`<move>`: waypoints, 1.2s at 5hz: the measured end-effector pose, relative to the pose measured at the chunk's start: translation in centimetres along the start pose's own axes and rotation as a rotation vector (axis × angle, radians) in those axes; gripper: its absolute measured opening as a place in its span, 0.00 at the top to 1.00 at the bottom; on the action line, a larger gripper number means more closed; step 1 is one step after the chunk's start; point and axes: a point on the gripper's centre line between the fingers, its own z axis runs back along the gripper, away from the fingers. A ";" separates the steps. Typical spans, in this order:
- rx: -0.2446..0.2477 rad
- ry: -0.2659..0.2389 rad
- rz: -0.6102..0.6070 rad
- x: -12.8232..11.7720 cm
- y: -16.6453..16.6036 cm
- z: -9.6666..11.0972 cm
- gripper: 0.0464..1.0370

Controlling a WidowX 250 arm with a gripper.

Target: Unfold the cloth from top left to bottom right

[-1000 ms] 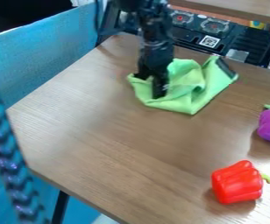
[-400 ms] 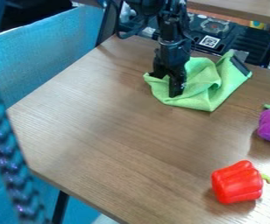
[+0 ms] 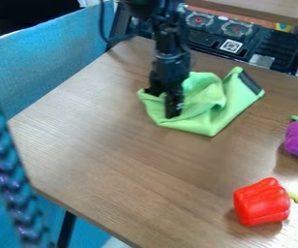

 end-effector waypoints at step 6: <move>0.064 0.038 -0.039 -4.9 0.4 0.7 0.04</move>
